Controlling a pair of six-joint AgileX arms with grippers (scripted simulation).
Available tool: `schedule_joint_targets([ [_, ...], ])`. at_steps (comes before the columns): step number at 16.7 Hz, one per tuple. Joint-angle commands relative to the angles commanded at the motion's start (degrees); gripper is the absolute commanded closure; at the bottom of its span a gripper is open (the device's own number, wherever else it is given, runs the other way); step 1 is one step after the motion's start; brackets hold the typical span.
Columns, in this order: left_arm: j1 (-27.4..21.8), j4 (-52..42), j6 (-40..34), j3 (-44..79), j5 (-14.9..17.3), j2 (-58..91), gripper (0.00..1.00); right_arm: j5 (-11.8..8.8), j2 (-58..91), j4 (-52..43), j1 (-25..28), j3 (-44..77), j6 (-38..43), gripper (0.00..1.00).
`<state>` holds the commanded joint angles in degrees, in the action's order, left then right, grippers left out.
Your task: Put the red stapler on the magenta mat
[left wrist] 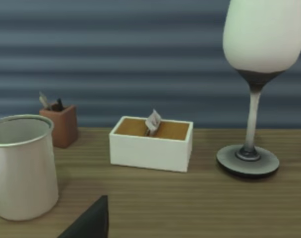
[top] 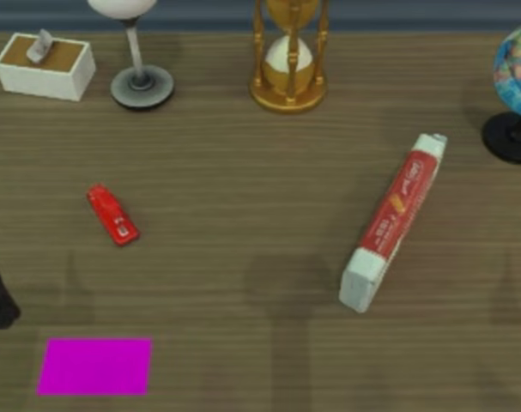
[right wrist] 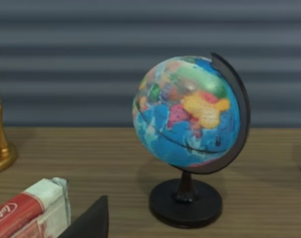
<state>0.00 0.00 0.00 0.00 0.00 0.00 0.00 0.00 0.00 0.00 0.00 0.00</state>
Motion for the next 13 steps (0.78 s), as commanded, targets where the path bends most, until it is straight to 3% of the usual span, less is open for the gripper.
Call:
schedule_joint_targets([
  [6,-1.04,-4.54,-2.95,5.93,0.27,5.94,0.0,0.0,0.0,0.0,0.0,0.0,0.0,0.0],
  [13,-4.38,-25.12,-15.91,36.03,0.17,39.47,0.0,0.0,0.0,0.0,0.0,0.0,0.0,0.0],
])
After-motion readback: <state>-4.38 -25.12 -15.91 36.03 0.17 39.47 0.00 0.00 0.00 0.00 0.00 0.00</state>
